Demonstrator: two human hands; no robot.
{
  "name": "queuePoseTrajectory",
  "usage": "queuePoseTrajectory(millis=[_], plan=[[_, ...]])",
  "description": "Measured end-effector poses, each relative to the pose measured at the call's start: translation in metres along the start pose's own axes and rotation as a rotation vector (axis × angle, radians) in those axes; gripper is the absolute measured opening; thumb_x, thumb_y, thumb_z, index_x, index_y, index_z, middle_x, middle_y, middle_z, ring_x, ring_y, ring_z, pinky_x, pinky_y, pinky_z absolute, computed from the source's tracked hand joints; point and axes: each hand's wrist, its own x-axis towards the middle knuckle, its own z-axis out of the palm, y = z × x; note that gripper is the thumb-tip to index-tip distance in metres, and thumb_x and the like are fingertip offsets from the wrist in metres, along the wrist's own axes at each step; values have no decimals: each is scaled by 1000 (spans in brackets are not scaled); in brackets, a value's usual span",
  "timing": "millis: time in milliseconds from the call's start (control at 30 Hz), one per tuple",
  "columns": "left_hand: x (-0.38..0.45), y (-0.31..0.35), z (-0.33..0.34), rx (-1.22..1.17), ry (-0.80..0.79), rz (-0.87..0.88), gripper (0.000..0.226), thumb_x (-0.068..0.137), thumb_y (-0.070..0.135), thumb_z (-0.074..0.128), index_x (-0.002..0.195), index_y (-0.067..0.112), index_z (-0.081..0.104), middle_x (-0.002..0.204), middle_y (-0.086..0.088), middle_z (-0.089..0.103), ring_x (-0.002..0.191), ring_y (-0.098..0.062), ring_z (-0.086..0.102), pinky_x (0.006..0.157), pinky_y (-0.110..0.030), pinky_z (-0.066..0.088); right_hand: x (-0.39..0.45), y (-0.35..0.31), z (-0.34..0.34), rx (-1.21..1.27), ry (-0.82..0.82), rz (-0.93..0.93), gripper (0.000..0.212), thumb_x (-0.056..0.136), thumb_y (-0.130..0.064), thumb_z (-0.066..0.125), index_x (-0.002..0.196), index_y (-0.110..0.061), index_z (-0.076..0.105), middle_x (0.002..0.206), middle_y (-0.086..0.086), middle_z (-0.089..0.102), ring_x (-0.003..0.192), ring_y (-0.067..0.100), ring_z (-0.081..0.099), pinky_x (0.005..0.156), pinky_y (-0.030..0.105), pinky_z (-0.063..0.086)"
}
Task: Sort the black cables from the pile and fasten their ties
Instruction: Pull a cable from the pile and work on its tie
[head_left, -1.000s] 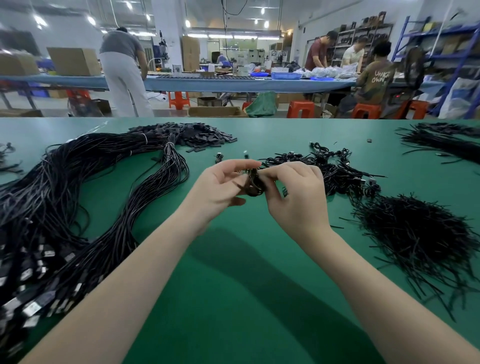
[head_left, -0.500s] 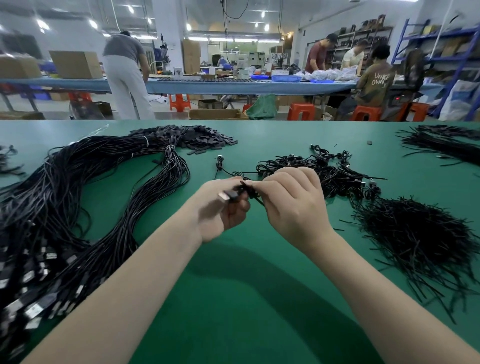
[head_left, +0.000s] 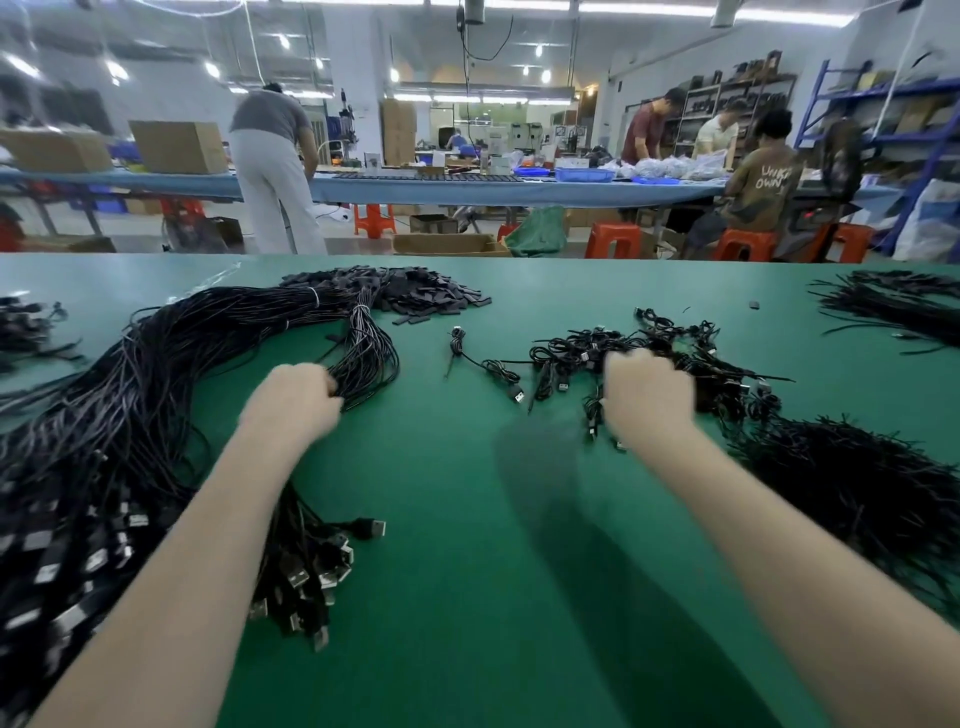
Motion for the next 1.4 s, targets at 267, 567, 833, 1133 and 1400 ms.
queuePoseTrajectory(millis=[267,567,833,1133,1400], plan=[[7,-48,4,-148,-101,-249,38,83,21,73,119,12,65,93,-12,71,84,-26,69,84,-35,56,-89,-193,10,784,-520,-421,45,92,-48,52,107,-9,65,104,14,67,96,32,62,82,36,53],[1,-48,13,-121,93,-274,17,87,23,60,97,28,73,108,-12,67,97,-34,61,77,-35,47,-97,-210,31,916,-502,-410,36,94,-41,49,99,-12,70,102,11,69,97,30,61,84,33,47],[12,-31,-11,-701,146,-201,27,102,20,38,119,5,52,78,-7,65,64,-19,60,54,-27,41,-80,-96,47,880,-196,-462,22,93,-29,55,105,-19,71,105,-4,70,97,10,60,87,20,44],[-15,-4,-46,-1418,131,61,17,102,23,41,92,19,54,71,7,49,48,-2,36,41,-14,32,-68,-23,73,921,-70,-150,18,93,-19,55,96,-24,71,79,-15,65,57,-3,53,53,10,37],[-55,33,-82,-1182,48,491,7,85,37,60,84,35,67,66,8,66,46,-2,49,43,-11,40,-72,-25,58,1040,160,-241,44,92,-26,60,135,-28,47,116,-12,52,103,1,50,91,18,43]])
